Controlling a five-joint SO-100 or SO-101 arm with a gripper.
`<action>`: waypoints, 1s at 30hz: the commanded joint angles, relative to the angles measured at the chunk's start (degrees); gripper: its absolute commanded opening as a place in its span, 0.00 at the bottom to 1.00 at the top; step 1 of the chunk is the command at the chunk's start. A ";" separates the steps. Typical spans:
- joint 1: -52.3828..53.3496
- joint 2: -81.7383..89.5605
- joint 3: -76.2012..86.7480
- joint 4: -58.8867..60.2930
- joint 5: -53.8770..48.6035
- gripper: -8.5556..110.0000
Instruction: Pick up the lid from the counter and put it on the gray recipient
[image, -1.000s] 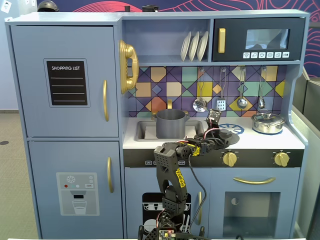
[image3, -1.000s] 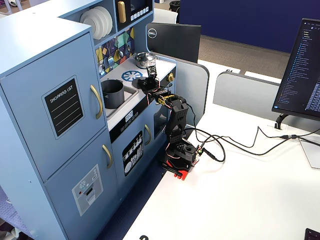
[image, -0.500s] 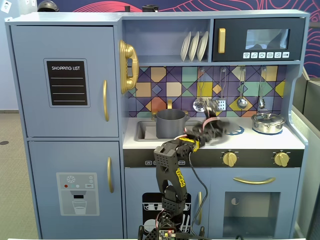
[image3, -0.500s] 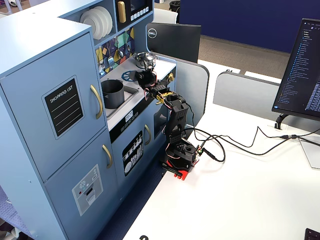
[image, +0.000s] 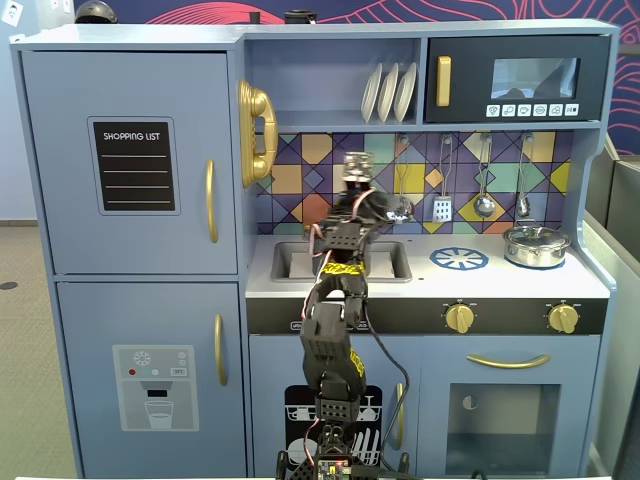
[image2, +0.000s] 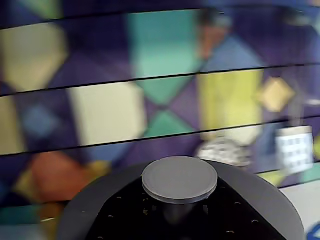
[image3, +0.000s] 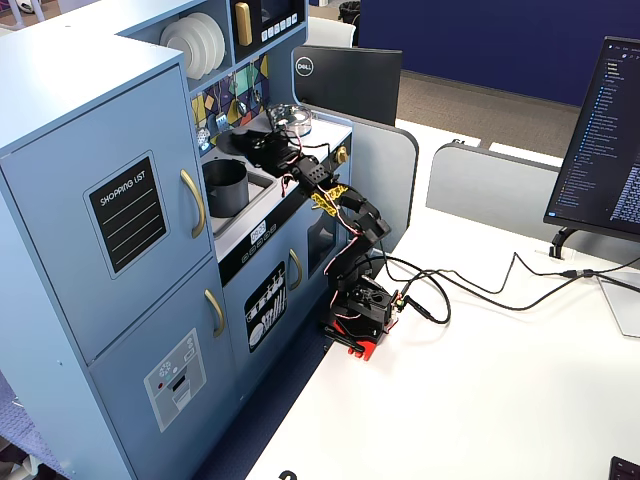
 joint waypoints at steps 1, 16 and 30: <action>-4.04 4.57 0.26 0.00 -0.79 0.07; -7.73 2.64 8.61 -7.82 -2.37 0.07; -7.03 -1.76 8.61 -10.90 -2.20 0.07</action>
